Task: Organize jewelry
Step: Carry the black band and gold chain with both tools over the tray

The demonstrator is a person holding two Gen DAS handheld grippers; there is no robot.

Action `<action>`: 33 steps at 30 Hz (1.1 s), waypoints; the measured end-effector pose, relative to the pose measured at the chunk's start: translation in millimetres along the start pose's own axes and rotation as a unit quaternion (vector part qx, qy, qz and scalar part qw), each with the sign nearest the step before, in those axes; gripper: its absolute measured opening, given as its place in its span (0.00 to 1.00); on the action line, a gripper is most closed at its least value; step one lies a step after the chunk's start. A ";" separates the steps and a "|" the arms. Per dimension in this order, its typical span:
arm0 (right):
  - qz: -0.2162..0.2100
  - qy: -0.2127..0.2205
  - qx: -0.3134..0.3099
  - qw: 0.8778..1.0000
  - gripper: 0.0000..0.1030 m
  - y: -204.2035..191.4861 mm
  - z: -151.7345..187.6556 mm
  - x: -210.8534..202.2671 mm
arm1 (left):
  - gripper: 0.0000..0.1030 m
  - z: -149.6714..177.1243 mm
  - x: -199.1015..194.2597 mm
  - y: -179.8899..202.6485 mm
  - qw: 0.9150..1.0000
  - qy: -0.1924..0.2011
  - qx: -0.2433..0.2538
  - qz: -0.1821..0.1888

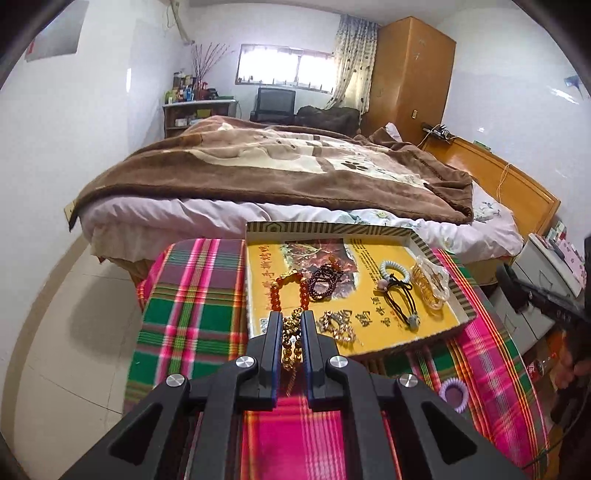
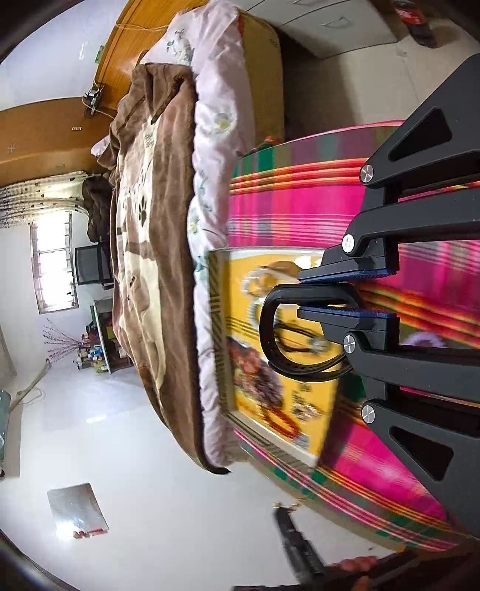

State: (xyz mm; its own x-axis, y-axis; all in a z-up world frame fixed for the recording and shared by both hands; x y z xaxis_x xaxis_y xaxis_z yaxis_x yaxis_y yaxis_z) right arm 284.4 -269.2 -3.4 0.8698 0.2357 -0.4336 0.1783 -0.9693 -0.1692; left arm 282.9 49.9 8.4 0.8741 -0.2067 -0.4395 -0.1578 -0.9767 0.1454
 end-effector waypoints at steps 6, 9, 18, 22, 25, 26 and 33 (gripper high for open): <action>0.020 -0.019 -0.018 0.999 0.12 7.5 -22.3 62.1 | 0.09 5.8 38.1 6.3 1.000 -0.015 -0.012 0.011; 0.030 -0.034 -0.024 0.999 0.12 12.8 -25.0 90.2 | 0.09 6.6 56.3 8.8 0.999 -0.022 -0.016 0.017; 0.034 -0.065 -0.032 0.997 0.12 18.5 -27.6 147.7 | 0.09 -4.6 88.2 6.1 1.000 -0.021 -0.017 0.016; 0.041 -0.075 -0.040 0.996 0.12 21.1 -30.8 165.4 | 0.09 4.2 94.5 0.6 0.999 -0.031 -0.022 0.009; 0.048 -0.088 -0.042 0.994 0.12 25.7 -30.7 178.1 | 0.09 17.2 96.9 -0.7 0.999 -0.049 -0.016 0.006; 0.050 -0.092 -0.043 0.994 0.12 27.4 -29.9 181.8 | 0.09 22.0 96.6 -0.8 0.998 -0.055 -0.013 0.005; 0.055 -0.124 -0.041 0.990 0.12 38.2 -19.7 200.9 | 0.09 49.8 99.0 -3.8 0.996 -0.086 -0.010 0.004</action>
Point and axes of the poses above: each gripper's, at about its wrist camera, not at the fingertips, and x roughly the way its jaws point, y to its right, z to its underside, the point moved 6 cm from there along x, roughly the way its jaws point, and after that the axes turned 15 degrees about y, right-handed, at the moved point
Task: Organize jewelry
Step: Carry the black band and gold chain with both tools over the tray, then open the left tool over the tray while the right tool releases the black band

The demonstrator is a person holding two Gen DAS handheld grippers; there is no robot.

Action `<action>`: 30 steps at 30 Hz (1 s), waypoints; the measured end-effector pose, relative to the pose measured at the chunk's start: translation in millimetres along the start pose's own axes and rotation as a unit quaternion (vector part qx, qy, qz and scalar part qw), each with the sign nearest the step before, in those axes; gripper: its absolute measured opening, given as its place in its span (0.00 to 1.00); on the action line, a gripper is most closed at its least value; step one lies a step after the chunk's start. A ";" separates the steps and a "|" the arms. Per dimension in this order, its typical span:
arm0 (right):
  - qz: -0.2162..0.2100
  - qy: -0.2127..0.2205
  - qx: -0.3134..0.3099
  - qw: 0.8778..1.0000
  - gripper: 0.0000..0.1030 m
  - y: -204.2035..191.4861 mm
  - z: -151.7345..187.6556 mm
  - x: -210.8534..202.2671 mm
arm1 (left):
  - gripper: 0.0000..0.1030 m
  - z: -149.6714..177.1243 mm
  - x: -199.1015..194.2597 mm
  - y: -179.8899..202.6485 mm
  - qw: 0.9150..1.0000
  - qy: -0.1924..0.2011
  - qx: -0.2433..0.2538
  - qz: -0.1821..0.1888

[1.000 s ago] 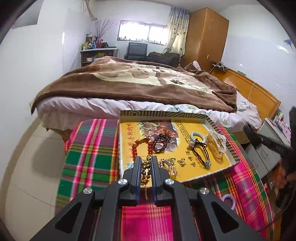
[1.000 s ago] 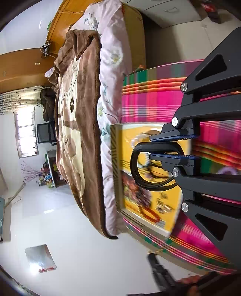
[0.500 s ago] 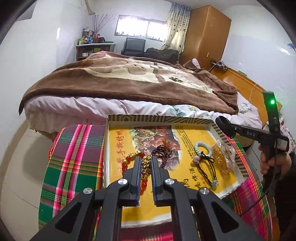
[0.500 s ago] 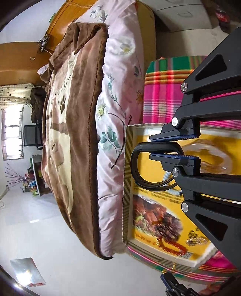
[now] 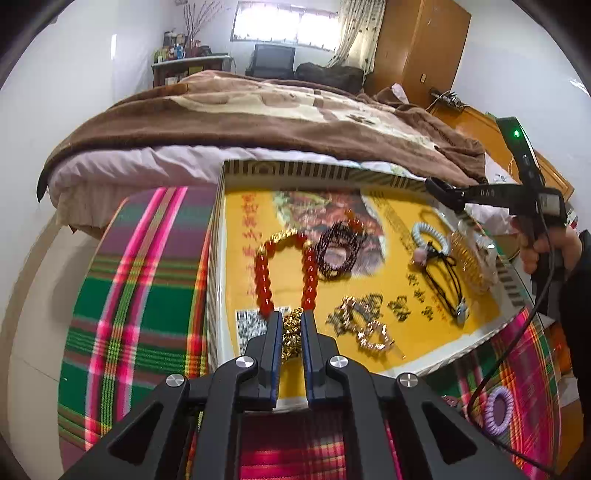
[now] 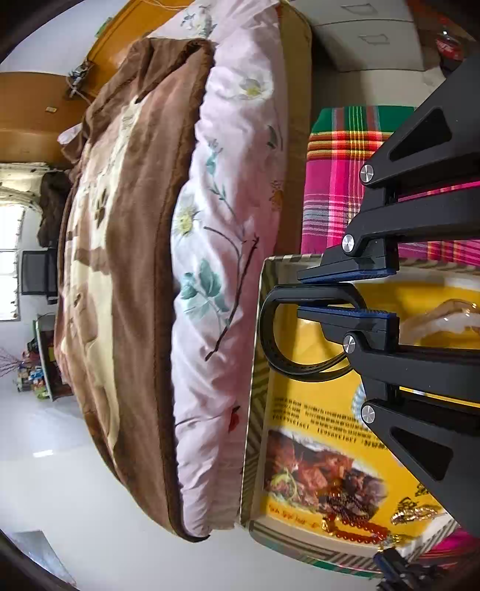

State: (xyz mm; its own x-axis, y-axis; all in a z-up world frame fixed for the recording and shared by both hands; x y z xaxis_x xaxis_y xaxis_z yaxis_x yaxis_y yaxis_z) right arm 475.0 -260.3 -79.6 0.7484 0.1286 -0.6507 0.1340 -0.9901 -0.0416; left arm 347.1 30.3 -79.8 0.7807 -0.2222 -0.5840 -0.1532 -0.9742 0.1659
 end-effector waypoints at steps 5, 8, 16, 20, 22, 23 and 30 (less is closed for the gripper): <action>-0.004 -0.014 -0.005 1.000 0.12 1.1 5.0 10.7 | 0.09 4.6 2.3 2.2 1.000 -0.005 0.001 0.002; -0.009 -0.019 -0.008 1.000 0.12 -3.3 6.1 12.5 | 0.09 7.8 6.8 1.6 1.000 -0.013 0.003 -0.003; -0.011 -0.031 -0.026 0.999 0.12 -9.6 15.9 18.3 | 0.12 7.2 10.0 3.3 1.000 -0.014 0.012 -0.010; -0.012 -0.034 -0.026 0.999 0.13 -11.5 16.2 19.3 | 0.26 5.2 9.6 3.8 1.000 -0.011 0.012 -0.009; -0.014 -0.032 -0.024 0.999 0.14 -12.2 15.7 18.6 | 0.32 4.2 8.7 5.6 1.000 -0.011 0.011 -0.004; -0.014 -0.031 -0.025 0.999 0.14 -12.3 15.5 18.2 | 0.35 4.1 8.6 6.8 1.000 -0.011 0.013 -0.002; -0.029 -0.024 -0.022 0.999 0.29 -15.2 14.3 11.6 | 0.58 2.0 3.3 11.7 1.000 -0.004 0.019 -0.006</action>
Point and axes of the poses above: each gripper's, at about its wrist camera, not at the fingertips, and x roughly the way its jaws point, y to its right, z to its underside, the point moved 6 cm from there along x, roughly the way its jaws point, and after that the axes turned 15 degrees about y, right-handed, at the moved point
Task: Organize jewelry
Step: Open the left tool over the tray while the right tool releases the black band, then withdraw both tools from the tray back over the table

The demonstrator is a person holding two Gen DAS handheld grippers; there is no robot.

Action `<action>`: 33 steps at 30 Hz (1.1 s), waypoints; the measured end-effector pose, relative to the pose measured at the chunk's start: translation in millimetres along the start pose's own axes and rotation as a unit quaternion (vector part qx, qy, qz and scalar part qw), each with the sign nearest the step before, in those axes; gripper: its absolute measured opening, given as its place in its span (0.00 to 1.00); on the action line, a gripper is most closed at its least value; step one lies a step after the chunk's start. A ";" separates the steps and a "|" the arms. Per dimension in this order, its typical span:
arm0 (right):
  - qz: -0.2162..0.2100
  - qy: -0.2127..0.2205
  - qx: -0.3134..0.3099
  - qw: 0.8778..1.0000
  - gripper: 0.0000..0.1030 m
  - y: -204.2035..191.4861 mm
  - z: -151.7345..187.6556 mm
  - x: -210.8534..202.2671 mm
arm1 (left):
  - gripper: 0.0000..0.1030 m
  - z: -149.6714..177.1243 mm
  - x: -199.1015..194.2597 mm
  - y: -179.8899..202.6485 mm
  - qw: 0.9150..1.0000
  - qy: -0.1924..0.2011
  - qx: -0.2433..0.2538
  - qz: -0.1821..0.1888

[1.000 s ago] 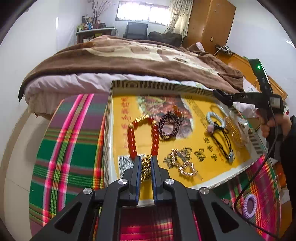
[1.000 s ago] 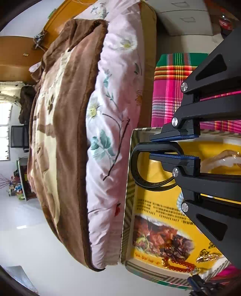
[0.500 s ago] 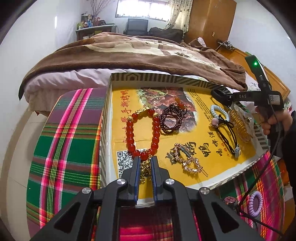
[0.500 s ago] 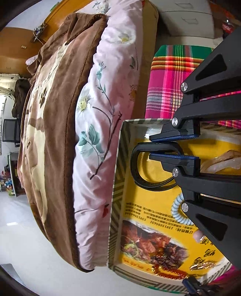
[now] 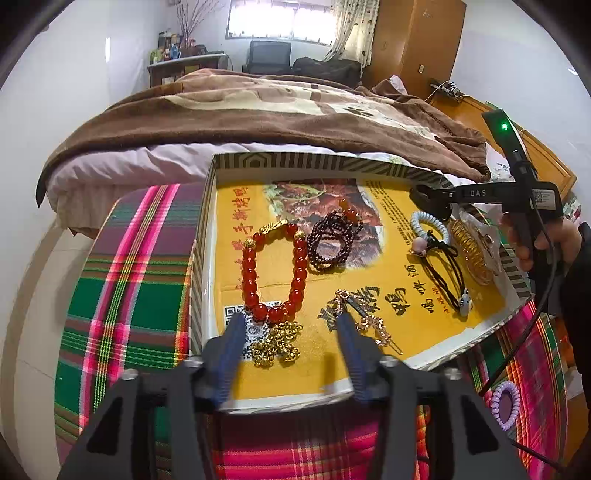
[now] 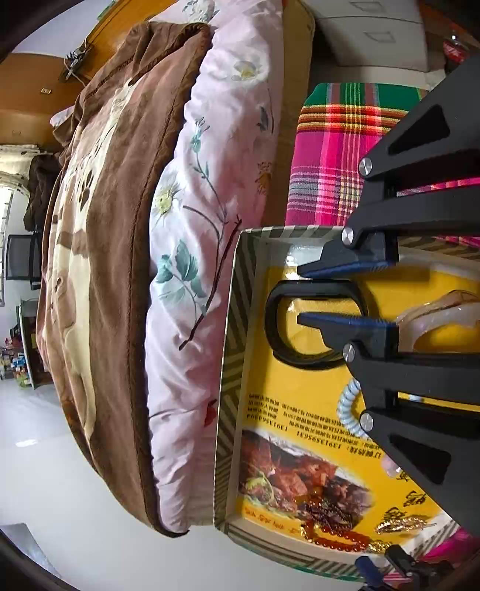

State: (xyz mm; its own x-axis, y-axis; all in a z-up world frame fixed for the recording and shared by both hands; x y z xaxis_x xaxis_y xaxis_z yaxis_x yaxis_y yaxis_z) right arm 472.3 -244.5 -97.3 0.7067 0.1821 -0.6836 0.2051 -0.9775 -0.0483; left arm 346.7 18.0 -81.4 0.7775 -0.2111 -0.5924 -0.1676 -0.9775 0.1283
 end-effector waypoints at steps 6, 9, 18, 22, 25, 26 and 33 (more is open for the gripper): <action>-0.012 0.017 0.002 1.000 0.40 -5.8 -4.5 -12.6 | 0.59 -1.2 -11.0 -0.7 1.000 0.006 -0.002 -0.004; -0.013 0.025 0.001 1.000 0.40 -7.2 -6.2 -22.1 | 0.60 -1.9 -18.0 0.4 1.000 0.010 -0.002 -0.004; -0.020 0.048 0.019 0.998 0.42 -4.7 -2.4 -69.2 | 0.64 -2.0 -58.7 12.4 0.999 0.031 -0.009 0.006; -0.036 0.064 0.029 0.997 0.42 -8.4 10.1 -99.9 | 0.67 1.7 -78.5 17.3 0.999 0.039 -0.012 0.011; -0.055 0.070 0.035 0.995 0.42 -12.4 29.8 -123.1 | 0.67 9.0 -92.6 19.0 0.999 0.041 -0.017 0.015; -0.062 0.071 0.036 0.995 0.42 -13.5 38.6 -131.8 | 0.67 11.8 -95.9 19.5 0.999 0.041 -0.019 0.016; -0.085 0.061 0.040 0.994 0.42 -17.8 92.5 -165.0 | 0.67 36.6 -114.1 23.7 0.999 0.033 -0.031 0.027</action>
Point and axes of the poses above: each gripper's, at about its wrist camera, not at the fingertips, and x roughly the way its jaws point, y to its right, z to its underside, the point moved 6 cm from there along x, roughly the way its jaws point, and after that the axes turned 15 degrees about y, right-handed, at the moved point
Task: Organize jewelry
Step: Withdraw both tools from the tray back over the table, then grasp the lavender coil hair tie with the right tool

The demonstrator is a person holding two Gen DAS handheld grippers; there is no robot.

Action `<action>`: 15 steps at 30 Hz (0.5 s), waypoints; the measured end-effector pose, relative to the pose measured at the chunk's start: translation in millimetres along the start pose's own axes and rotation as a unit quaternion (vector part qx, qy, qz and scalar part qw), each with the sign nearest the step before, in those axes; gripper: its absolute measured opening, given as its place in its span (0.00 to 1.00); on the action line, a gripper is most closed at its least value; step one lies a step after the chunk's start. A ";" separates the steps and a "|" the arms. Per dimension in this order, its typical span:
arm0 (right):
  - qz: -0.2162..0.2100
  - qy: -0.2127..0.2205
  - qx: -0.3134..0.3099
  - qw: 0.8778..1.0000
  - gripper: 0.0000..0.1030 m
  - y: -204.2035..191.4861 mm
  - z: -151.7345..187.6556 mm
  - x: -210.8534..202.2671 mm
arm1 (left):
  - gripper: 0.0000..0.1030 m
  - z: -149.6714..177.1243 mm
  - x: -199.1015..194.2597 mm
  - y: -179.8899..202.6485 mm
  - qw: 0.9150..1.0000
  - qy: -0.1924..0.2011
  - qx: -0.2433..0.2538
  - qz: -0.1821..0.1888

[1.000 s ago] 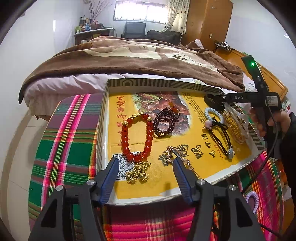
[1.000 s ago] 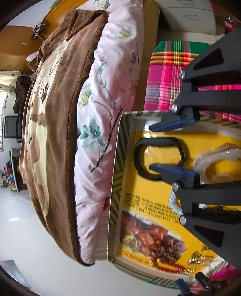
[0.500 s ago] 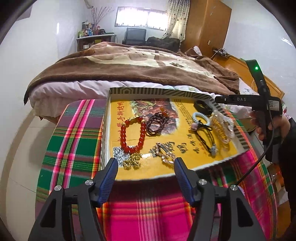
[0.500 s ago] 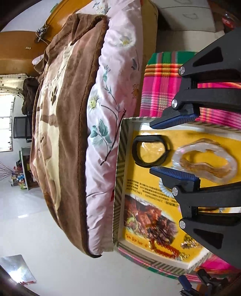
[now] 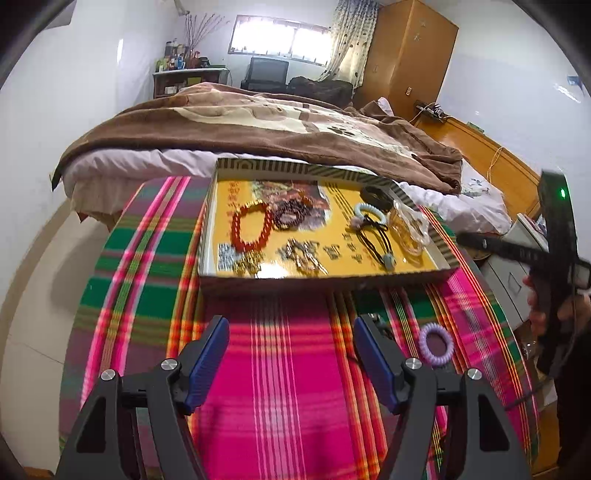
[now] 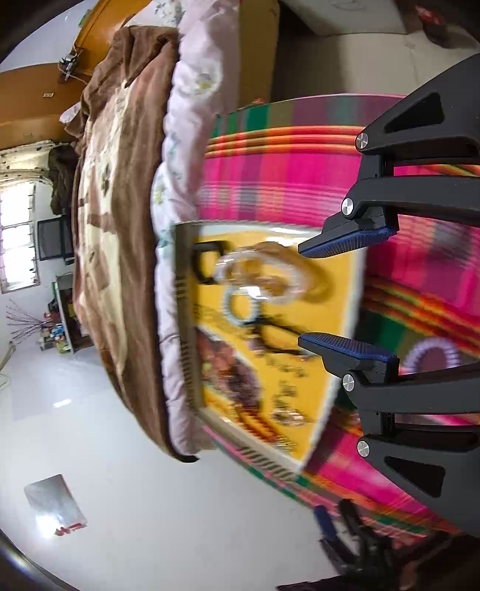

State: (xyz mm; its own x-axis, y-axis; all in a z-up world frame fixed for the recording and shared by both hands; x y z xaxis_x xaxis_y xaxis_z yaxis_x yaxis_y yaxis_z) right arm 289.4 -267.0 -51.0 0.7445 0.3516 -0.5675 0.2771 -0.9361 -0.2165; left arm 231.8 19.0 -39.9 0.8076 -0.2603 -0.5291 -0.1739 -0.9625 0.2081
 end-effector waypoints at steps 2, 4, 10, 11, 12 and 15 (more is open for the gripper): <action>-0.006 -0.012 -0.002 1.000 0.42 -2.6 17.1 -3.7 | 0.67 4.3 -2.1 2.3 1.000 -0.002 -0.002 0.002; -0.006 -0.022 -0.011 1.000 0.42 -6.6 32.1 -5.2 | 0.67 8.8 -3.9 4.3 1.000 -0.004 -0.003 0.005; -0.022 -0.048 -0.051 0.997 0.42 -28.8 66.2 -2.4 | 0.67 17.1 -7.9 9.2 1.000 -0.008 -0.007 0.011; -0.023 -0.050 -0.060 0.997 0.42 -33.3 69.3 -1.1 | 0.67 18.1 -8.6 9.5 1.000 -0.008 -0.006 0.011; -0.026 -0.051 -0.067 0.996 0.42 -37.4 72.0 -0.4 | 0.67 19.1 -9.7 10.1 1.000 -0.008 -0.005 0.010; -0.033 -0.058 -0.080 0.995 0.42 -46.7 78.1 3.5 | 0.67 20.7 -12.4 11.9 1.000 -0.008 -0.002 0.010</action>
State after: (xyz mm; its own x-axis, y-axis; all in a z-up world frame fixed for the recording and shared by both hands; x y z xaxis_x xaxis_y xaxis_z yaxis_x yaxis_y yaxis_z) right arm 231.6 -221.7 -104.9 0.6489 0.4020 -0.6460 0.4236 -0.8961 -0.1321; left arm 208.1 9.2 -47.8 0.7946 -0.2801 -0.5387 -0.1870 -0.9570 0.2217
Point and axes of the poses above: each gripper's, at about its wrist camera, not at the fingertips, and x roughly the way its jaws point, y to its right, z to its underside, the point moved 6 cm from there along x, roughly the way its jaws point, and after that the axes turned 15 degrees about y, right-handed, at the moved point
